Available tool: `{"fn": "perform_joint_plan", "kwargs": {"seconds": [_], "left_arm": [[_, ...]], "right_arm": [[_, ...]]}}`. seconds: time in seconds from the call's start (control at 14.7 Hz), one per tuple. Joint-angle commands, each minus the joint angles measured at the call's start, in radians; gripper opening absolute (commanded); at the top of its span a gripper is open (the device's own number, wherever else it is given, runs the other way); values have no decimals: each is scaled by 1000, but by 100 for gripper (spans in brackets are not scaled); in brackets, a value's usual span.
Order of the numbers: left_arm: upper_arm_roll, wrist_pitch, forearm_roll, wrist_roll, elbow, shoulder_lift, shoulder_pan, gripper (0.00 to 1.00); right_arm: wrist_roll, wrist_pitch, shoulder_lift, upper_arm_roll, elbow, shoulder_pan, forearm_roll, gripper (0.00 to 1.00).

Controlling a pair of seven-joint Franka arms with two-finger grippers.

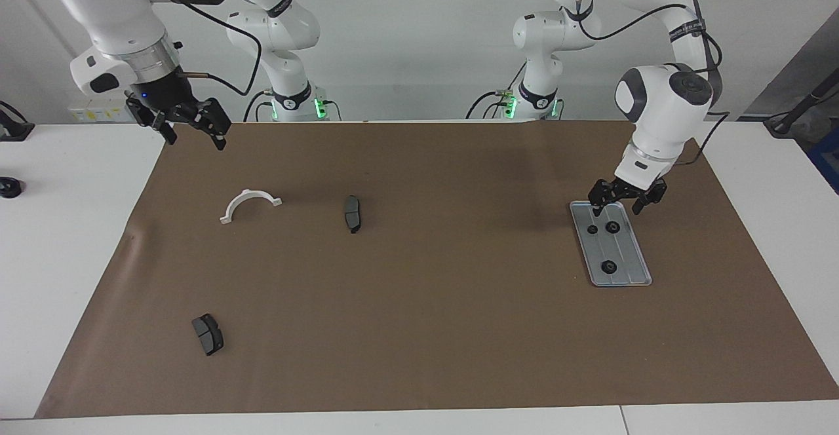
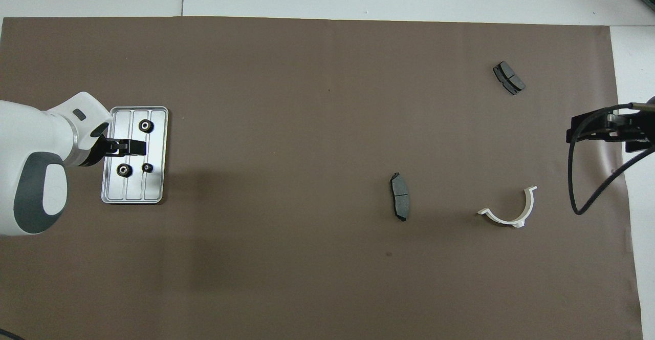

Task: Place bearing gear from tray to pile
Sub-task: 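Grasp the black gear with the left gripper and lift it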

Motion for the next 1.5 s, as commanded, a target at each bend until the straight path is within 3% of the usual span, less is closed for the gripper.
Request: {"fn": "perform_joint_plan", "kwargs": {"seconds": [0.0,0.2,0.34,0.54,0.88,1.43], "left_arm": [[-3,75,-8,18,-37,31,11,98],[-3,130,-8,18,-35,102,13,97],[-5,139,-8,18,-35,122,16,89],[-5,128,-8,15,-43,120,16,76],[-5,141,-8,12,-69,119,16,66],[-5,138,-8,15,-87,117,11,59]], "right_arm": [[-23,3,-13,3,-11,-6,18,100],[-23,3,-13,3,-11,-6,18,100],[-23,3,-13,3,-11,-6,18,100],[-21,3,-15,3,-11,-6,18,100],[-23,3,-13,3,-11,-6,18,100],[-23,3,-13,3,-11,-6,18,100]]}}
